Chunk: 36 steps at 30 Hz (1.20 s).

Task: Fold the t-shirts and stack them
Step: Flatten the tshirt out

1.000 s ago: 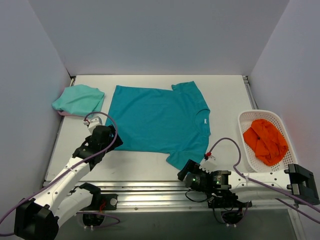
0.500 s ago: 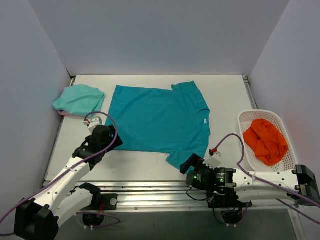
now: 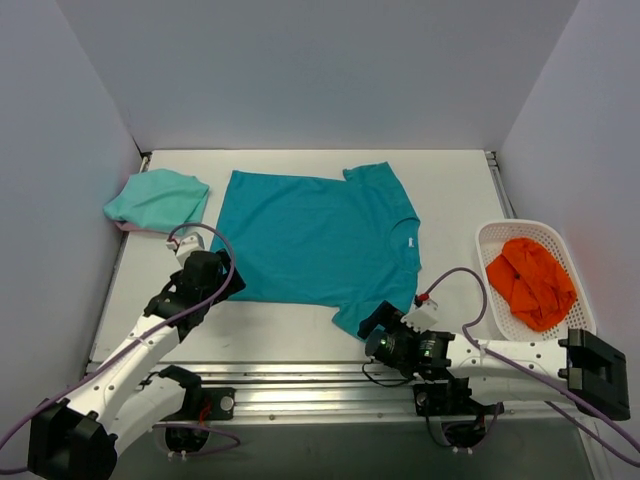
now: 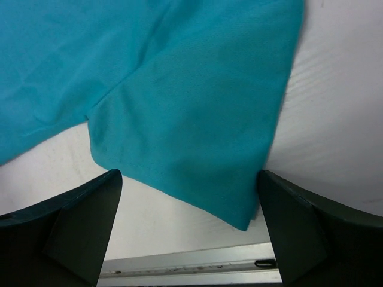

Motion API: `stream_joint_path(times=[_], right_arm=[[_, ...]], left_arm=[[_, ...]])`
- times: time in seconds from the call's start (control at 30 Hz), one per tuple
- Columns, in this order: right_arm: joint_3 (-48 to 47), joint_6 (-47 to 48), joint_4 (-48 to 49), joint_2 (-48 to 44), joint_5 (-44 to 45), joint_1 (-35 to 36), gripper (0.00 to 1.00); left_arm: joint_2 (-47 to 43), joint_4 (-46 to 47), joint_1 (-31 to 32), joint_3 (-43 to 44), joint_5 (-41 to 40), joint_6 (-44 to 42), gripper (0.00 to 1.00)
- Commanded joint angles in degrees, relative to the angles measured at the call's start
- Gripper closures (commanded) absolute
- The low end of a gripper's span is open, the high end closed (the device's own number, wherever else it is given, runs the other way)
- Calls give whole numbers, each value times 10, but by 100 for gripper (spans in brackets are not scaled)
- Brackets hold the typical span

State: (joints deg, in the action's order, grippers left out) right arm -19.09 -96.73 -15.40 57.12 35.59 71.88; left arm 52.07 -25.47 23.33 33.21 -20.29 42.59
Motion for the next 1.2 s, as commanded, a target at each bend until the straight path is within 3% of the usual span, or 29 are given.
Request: stream_joint_path(times=[0.0, 0.2, 0.3, 0.37, 0.4, 0.43, 0.5, 0.53, 0.73, 0.87, 1.17], right_arm=[[27, 20, 33, 36, -29, -12, 8], [17, 25, 32, 45, -31, -14, 11], [13, 26, 23, 41, -33, -14, 19], [13, 26, 18, 38, -32, -13, 36], [13, 27, 12, 35, -32, -13, 49], [12, 27, 7, 33, -32, -13, 68], [11, 22, -8, 26, -32, -13, 84], [11, 21, -12, 25, -32, -13, 99], [17, 17, -32, -7, -30, -10, 100], [17, 19, -38, -31, -18, -10, 100], [-16, 60, -63, -45, 23, -15, 100]], left_arm=[[-10, 23, 3, 1, 7, -10, 6], [-10, 24, 3, 0, 8, -11, 6], [-13, 23, 3, 0, 7, -11, 6], [-14, 22, 3, 0, 7, -11, 6], [-14, 19, 3, -1, 8, -10, 6], [-16, 19, 3, -1, 10, -9, 6], [-18, 4, 2, -2, 7, -1, 6], [-17, -6, 2, 1, 1, 7, 6], [0, -78, 3, 24, -45, 56, 6], [2, -71, 9, 0, -42, 94, 6], [180, 27, 47, 21, -72, 149, 6]])
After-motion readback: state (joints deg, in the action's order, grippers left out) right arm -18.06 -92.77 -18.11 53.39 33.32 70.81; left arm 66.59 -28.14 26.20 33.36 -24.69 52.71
